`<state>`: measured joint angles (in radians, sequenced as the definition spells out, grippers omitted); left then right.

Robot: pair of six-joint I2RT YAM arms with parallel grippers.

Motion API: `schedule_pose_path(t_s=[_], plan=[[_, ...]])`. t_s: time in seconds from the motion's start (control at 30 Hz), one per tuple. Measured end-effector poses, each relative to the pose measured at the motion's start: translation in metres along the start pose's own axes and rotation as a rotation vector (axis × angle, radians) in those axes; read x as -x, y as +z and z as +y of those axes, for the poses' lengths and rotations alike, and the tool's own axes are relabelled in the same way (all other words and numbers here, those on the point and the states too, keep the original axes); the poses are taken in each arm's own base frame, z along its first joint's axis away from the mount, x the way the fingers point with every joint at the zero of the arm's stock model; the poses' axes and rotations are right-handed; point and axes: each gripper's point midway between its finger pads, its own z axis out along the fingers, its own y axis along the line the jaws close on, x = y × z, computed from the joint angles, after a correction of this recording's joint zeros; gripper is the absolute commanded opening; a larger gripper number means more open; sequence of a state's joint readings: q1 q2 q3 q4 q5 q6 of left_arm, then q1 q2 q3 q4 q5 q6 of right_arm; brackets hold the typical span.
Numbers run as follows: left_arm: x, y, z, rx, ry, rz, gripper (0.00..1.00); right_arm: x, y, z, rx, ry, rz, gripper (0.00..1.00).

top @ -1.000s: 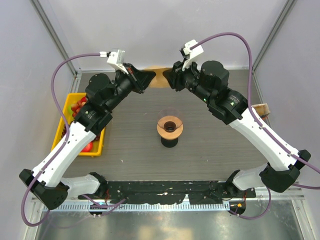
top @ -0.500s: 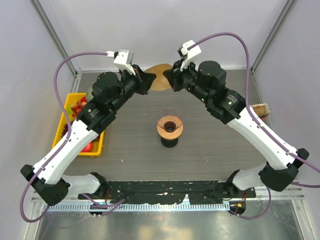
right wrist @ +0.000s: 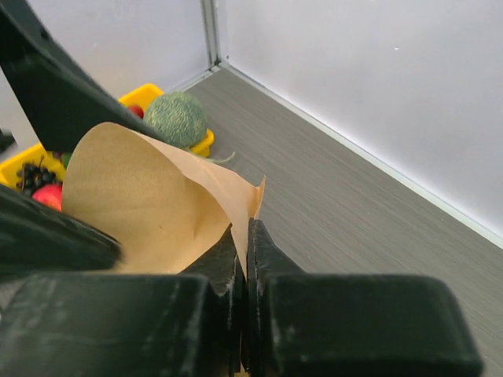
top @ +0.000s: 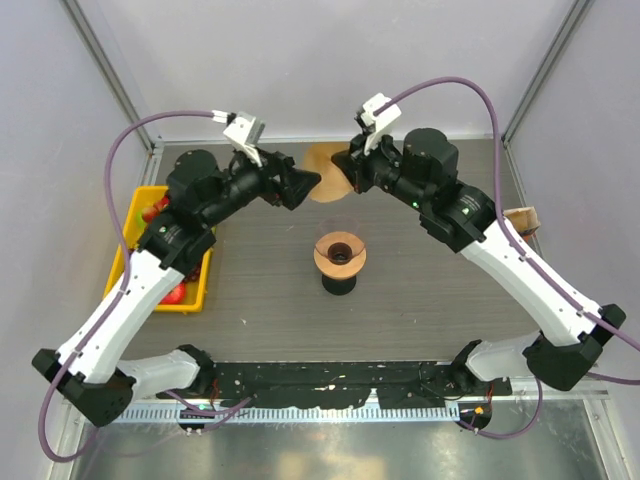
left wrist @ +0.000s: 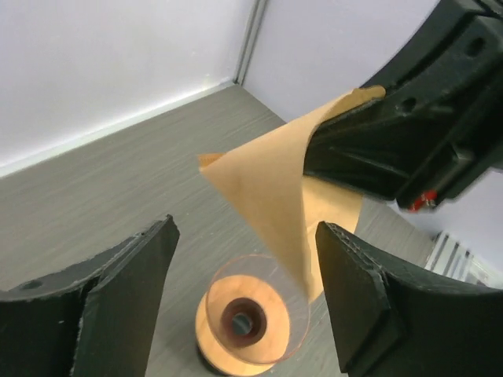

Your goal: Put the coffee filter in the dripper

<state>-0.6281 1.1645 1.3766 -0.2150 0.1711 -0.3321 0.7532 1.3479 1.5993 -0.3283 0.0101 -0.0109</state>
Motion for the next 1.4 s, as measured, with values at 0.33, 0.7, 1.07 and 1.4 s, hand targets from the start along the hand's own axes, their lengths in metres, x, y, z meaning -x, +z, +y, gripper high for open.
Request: schedule_pose_path(t_s=[0.33,0.7,1.07,1.4], plan=[[0.01,-0.088,-0.014,-0.289,0.331,0.016,0.9,-0.004,-0.054,0.02,0.288,-0.24,-0.057,0.05],[-0.038,-0.079,-0.045,-0.576,0.577,0.197,0.8,-0.004,-0.095,0.093,0.731,-0.408,-0.184,0.05],[-0.05,-0.085,-0.071,-0.652,0.738,0.177,0.55,-0.014,-0.109,0.119,0.859,-0.422,-0.175,0.05],[-0.053,-0.086,-0.078,-0.69,0.793,0.161,0.31,-0.013,-0.111,0.12,0.865,-0.425,-0.176,0.05]])
